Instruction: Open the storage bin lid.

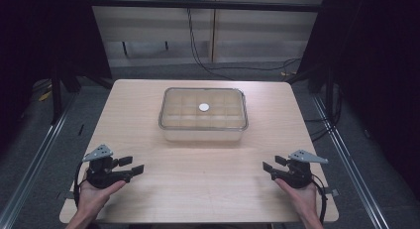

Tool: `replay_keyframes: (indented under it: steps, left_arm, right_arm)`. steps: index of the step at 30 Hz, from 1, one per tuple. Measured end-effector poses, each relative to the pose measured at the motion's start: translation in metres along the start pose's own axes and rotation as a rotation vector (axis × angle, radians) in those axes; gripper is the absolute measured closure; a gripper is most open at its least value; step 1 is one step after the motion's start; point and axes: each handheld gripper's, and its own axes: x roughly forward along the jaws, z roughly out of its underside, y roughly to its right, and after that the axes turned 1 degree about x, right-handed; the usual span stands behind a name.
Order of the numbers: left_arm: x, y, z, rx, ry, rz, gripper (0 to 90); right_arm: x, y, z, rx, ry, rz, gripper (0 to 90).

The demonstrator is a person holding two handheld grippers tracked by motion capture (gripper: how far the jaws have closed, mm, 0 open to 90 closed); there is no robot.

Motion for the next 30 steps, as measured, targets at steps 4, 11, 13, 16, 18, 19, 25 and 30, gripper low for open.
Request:
replay_keyframes:
  steps: [4,11,13,16,18,19,25,30]
  left_arm:
    - [0.004,-0.001,-0.001,-0.006,-0.007,0.003,38.9]
    - [0.006,0.000,-0.004,-0.011,0.001,0.004,43.8]
    - [0.008,0.001,-0.006,-0.017,-0.002,-0.003,41.6]
    - [0.011,0.004,-0.010,-0.001,-0.017,-0.007,39.9]
    - [0.012,0.006,-0.012,-0.001,-0.022,-0.003,38.7]
    - [0.014,0.007,-0.013,-0.001,-0.022,0.000,38.7]
    - [0.018,0.008,-0.025,0.020,-0.032,0.009,37.7]
    - [0.022,0.002,-0.037,0.000,-0.025,0.007,37.7]
  right_arm:
    - [0.001,0.000,-0.001,0.000,0.002,-0.020,40.9]
    - [0.002,0.006,-0.002,0.027,-0.006,-0.062,41.7]
    - [0.001,0.006,-0.004,0.056,0.001,-0.096,42.2]
    - [0.002,0.006,-0.009,0.084,0.001,-0.118,40.9]
    - [0.002,0.006,-0.011,0.089,0.006,-0.128,41.0]
    - [0.002,0.005,-0.014,0.093,0.001,-0.139,41.0]
    - [0.006,0.001,-0.031,0.067,-0.002,-0.161,45.9]
    - [0.008,-0.002,-0.051,0.044,-0.008,-0.153,45.8]
